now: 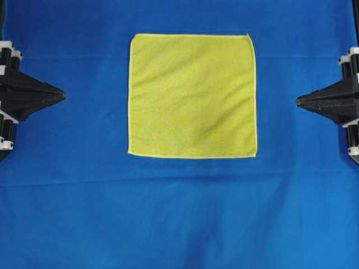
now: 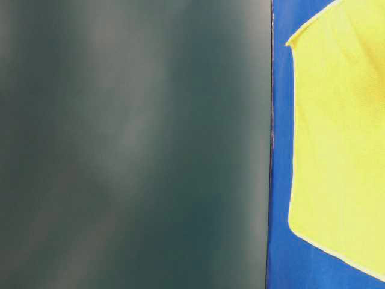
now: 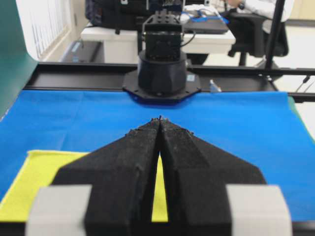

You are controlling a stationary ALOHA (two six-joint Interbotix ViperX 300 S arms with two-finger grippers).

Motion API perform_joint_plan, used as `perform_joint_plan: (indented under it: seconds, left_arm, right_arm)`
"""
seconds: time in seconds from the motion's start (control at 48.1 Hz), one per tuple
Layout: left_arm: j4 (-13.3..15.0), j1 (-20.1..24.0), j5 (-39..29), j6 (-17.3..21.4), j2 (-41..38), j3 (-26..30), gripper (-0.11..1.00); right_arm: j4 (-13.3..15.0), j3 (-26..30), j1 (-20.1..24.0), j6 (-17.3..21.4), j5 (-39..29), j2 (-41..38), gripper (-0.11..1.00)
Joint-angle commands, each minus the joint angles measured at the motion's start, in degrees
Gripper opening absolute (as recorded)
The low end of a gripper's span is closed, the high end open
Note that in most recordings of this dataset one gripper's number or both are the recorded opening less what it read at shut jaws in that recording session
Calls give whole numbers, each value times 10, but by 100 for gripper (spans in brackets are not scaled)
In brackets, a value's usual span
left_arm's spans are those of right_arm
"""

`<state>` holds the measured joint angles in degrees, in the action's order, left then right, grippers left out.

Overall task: Fold the yellow towel.
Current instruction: 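Move both grippers to the towel's top corners and pinch them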

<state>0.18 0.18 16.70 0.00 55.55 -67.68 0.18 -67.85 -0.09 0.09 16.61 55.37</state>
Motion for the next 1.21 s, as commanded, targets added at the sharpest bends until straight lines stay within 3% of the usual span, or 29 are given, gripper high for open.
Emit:
perform_joint_plan:
  seconds: [0.0, 0.208, 0.437, 0.624, 0.707, 0.853, 0.936, 1.186]
  left_arm:
    - [14, -3, -5, -9, -12, 21, 0]
    - [13, 25, -16, 0, -73, 44, 0]
    - [13, 137, -18, -11, -182, 68, 0]
    - [13, 194, -18, -11, -287, 109, 2]
    - [13, 218, -17, -11, -338, 124, 18]
    - [13, 256, 1, -11, -429, 144, 61]
    - [13, 270, 13, -11, -469, 156, 82]
    - [13, 315, 57, -11, -575, 186, 83]
  right_arm:
    - [-5, 18, -5, 5, 2, -8, 0]
    - [-19, 52, -69, 16, -79, -48, 0]
    - [-19, 67, -157, 16, -107, -109, 0]
    - [-19, 76, -244, 15, -124, -183, 1]
    - [-18, 84, -279, 15, -130, -222, 8]
    - [-14, 102, -325, 12, -132, -289, 53]
    - [-6, 113, -348, 11, -129, -336, 64]
    - [13, 144, -383, 11, -102, -465, 60]
